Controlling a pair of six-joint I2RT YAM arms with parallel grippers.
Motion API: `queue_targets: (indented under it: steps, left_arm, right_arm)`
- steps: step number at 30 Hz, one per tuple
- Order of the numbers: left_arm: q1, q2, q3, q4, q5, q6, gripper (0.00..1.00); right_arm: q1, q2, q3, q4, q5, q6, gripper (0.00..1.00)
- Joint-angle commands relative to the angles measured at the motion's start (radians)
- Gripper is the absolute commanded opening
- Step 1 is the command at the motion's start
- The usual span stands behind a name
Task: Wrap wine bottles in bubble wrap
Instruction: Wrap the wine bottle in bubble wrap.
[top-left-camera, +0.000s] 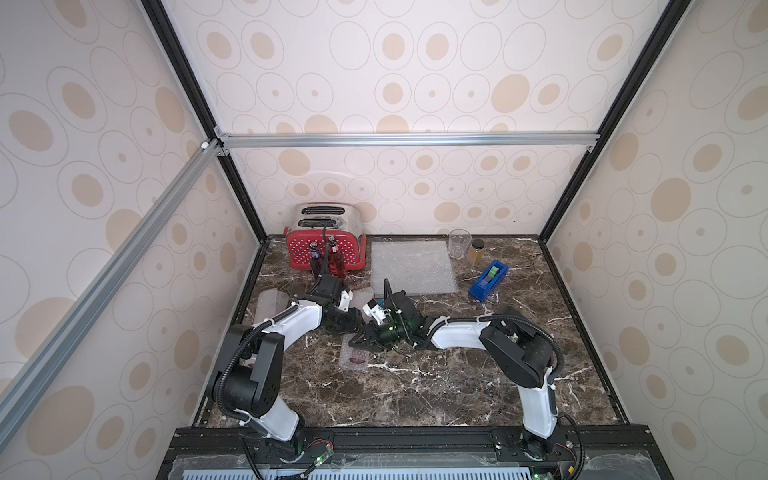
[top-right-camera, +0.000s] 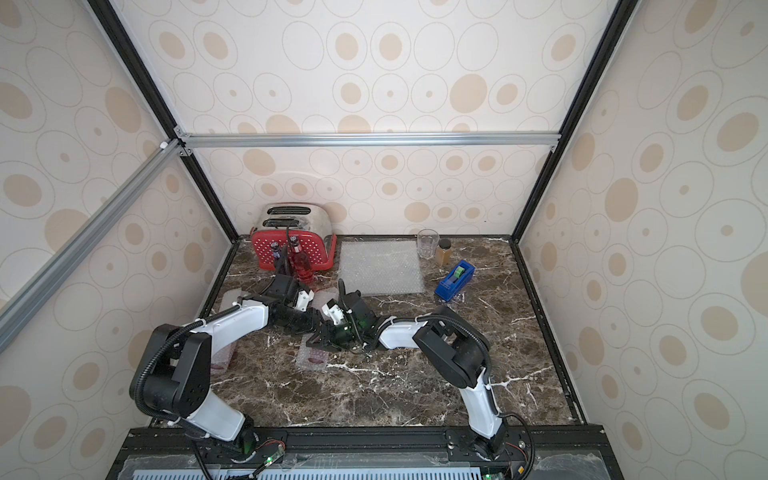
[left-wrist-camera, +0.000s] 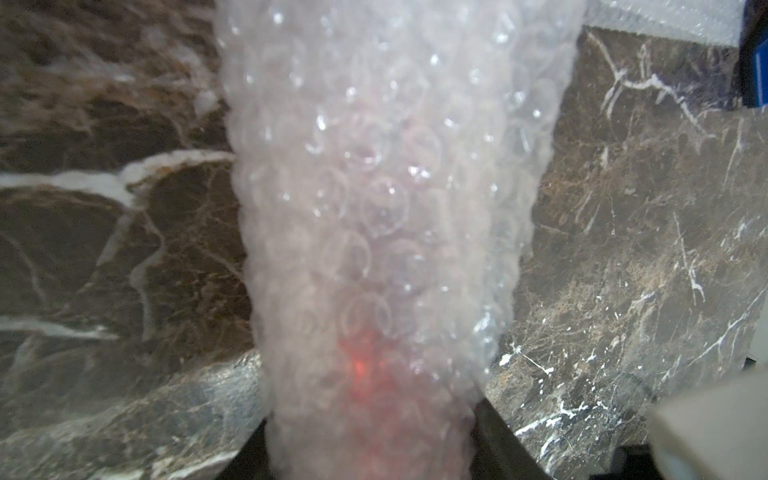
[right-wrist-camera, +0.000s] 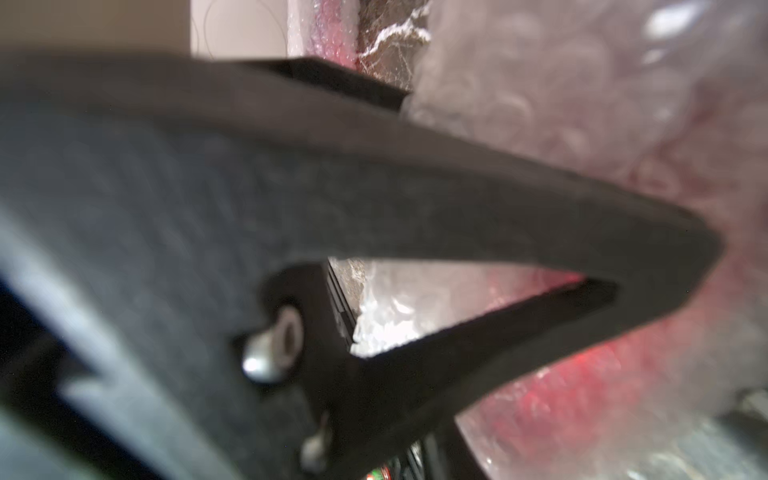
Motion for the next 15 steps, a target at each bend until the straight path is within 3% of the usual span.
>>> queue_targets:
  steps: [1, 4, 15]
  left_arm:
    - [0.005, 0.021, 0.009, -0.003, -0.045, 0.0, 0.54]
    - [0.004, 0.019, 0.008, -0.003, -0.049, 0.003, 0.57]
    - [0.004, 0.018, 0.009, -0.003, -0.053, 0.006, 0.68]
  right_arm:
    - [0.001, 0.001, 0.009, 0.037, 0.002, 0.011, 0.09]
    - [-0.015, -0.025, -0.022, 0.041, 0.019, 0.01, 0.0]
    - [-0.053, -0.042, -0.1, 0.014, 0.011, 0.036, 0.0]
